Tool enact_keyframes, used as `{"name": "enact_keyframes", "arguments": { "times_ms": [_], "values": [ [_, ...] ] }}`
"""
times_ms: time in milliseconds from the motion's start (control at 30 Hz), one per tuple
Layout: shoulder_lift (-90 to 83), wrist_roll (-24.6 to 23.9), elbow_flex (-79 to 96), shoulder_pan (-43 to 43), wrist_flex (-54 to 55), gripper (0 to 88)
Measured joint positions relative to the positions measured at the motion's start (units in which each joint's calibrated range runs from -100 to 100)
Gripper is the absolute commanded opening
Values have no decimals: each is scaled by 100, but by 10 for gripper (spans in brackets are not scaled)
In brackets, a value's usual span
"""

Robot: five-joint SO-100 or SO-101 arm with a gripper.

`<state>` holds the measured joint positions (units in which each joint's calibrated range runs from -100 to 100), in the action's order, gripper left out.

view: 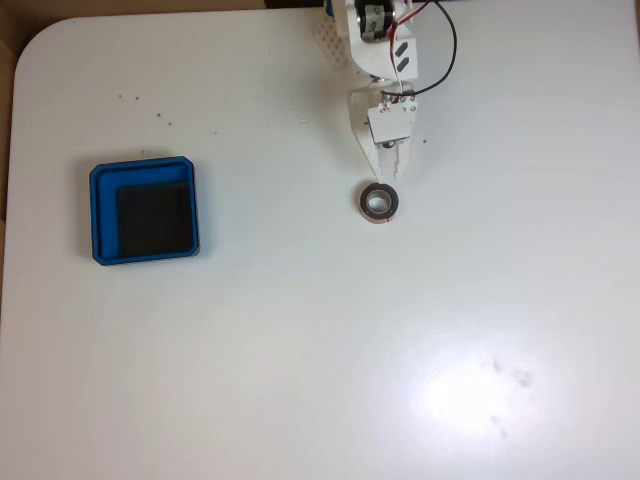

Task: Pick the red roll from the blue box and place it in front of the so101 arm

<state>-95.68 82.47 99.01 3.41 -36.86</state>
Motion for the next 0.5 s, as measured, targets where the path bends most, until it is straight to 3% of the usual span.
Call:
{"name": "enact_keyframes", "arguments": {
  "times_ms": [500],
  "values": [
    [0,0,9,-119,0,58]
  ]
}}
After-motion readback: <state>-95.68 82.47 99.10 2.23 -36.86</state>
